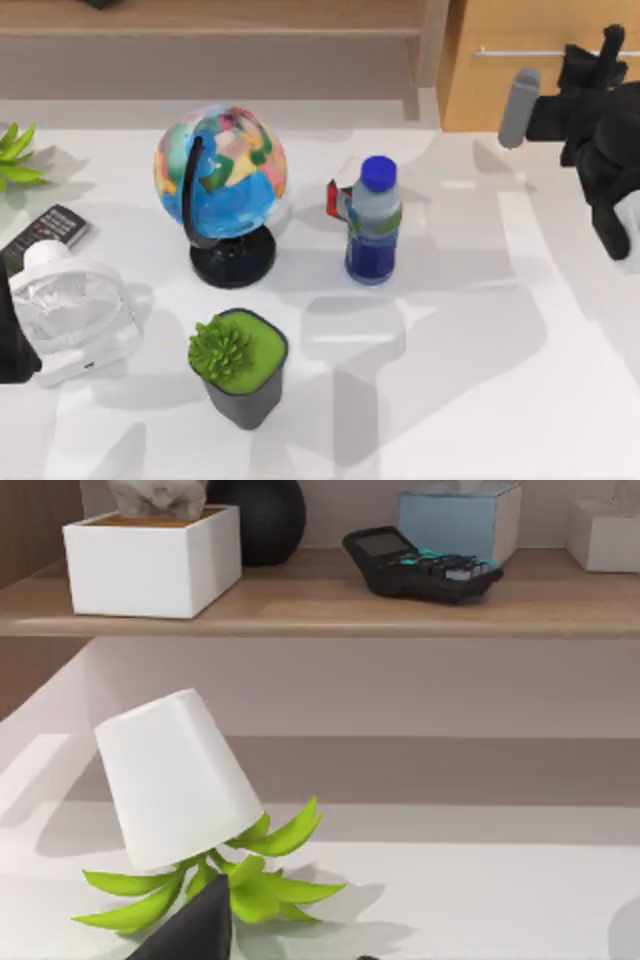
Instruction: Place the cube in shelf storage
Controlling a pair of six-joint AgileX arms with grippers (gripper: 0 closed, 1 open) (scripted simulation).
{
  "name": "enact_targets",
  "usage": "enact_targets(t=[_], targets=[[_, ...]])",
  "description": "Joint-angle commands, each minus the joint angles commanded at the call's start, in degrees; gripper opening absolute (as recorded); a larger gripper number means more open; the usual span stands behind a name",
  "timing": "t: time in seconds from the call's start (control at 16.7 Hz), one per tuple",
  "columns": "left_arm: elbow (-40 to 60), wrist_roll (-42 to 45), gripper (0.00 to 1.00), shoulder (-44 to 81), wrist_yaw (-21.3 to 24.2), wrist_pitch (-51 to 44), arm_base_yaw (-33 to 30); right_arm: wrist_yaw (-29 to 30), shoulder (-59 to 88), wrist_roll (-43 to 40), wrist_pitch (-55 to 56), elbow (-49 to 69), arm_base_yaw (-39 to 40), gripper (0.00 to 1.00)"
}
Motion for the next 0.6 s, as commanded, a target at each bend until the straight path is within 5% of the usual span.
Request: enact_targets(t=[0.6], targets=[[0.0,0.0,1.0,0.0,0.0,0.0,0.0,1.5,-5.5,0.4,6.8,-13.1,1.7,0.0]])
